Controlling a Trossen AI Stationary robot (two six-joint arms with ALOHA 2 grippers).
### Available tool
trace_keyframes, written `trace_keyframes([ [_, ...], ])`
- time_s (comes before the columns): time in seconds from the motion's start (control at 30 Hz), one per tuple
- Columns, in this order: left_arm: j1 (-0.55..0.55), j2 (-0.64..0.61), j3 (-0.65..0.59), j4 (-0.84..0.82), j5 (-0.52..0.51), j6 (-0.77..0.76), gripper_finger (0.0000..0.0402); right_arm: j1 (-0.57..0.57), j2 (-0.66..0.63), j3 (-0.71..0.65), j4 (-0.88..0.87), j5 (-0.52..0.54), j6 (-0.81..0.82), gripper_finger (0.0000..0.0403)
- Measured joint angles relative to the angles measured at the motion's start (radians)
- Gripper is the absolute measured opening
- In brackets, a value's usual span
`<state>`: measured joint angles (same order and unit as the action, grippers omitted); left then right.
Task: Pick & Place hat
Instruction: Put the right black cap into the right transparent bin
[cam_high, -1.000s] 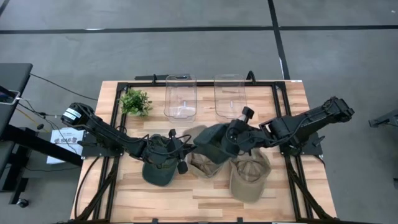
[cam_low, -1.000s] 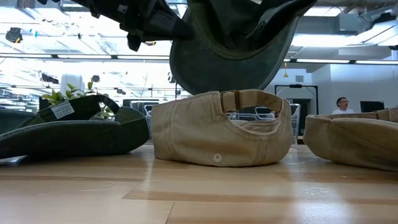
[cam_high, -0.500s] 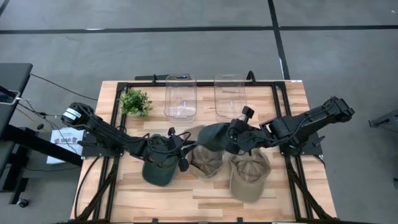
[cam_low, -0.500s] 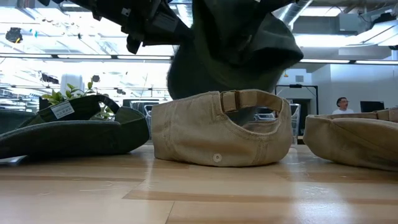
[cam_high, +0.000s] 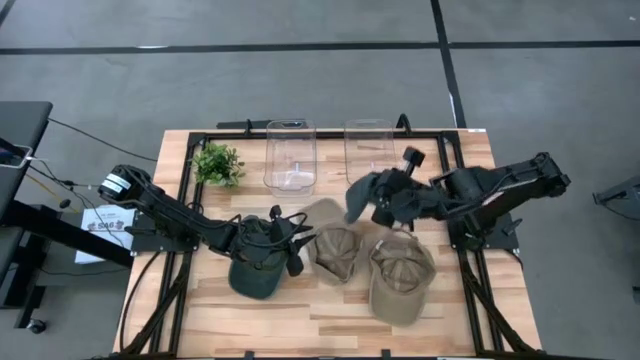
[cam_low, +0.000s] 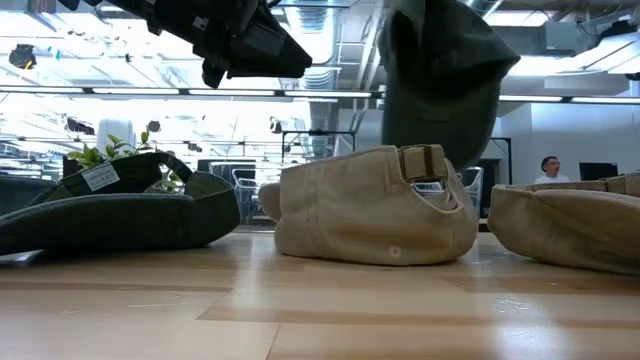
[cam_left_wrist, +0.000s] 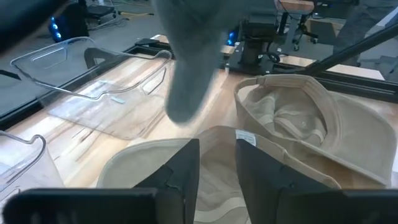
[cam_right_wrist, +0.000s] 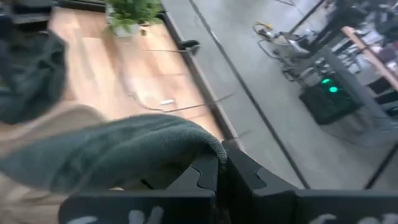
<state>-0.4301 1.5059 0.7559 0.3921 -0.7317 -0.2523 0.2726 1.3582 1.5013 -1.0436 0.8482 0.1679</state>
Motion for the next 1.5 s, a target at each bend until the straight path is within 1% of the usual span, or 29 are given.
trace_keyframes([
  [0.17,0.000,-0.007,-0.001,0.005,0.009,-0.021,0.0099,-0.117,0.000,0.037,-0.003,-0.004,-0.138,0.0000],
  [0.3,0.004,-0.007,-0.001,0.019,0.046,-0.023,0.0099,-0.239,0.000,0.039,0.004,-0.009,-0.222,0.0000],
  [0.4,0.005,-0.007,-0.001,0.024,0.049,-0.023,0.0099,-0.333,0.000,0.039,0.016,-0.023,-0.287,0.0000],
  [0.63,0.004,-0.007,0.000,0.033,0.049,-0.023,0.0099,-0.516,0.000,0.039,0.067,-0.132,-0.437,0.0000],
  [0.73,0.004,-0.007,0.000,0.037,0.052,-0.024,0.0099,-0.583,0.000,0.033,0.124,-0.213,-0.489,0.0000],
  [0.9,0.004,-0.007,0.000,0.065,0.100,-0.025,0.0099,-0.685,0.004,0.013,0.195,-0.386,-0.547,0.0000],
  [0.97,0.004,-0.007,0.000,0.066,0.106,-0.025,0.0099,-0.709,0.005,0.005,0.196,-0.415,-0.564,0.0000],
  [1.13,0.004,-0.007,0.000,0.066,0.107,-0.023,0.0099,-0.732,0.005,0.002,0.201,-0.448,-0.590,0.0000],
  [1.3,0.004,-0.007,0.000,0.070,0.108,-0.022,0.0099,-0.740,0.005,-0.009,0.214,-0.536,-0.604,0.0000],
  [1.5,0.004,-0.007,0.000,0.073,0.108,-0.022,0.0099,-0.762,0.005,-0.097,0.275,-0.541,-0.641,0.0000],
])
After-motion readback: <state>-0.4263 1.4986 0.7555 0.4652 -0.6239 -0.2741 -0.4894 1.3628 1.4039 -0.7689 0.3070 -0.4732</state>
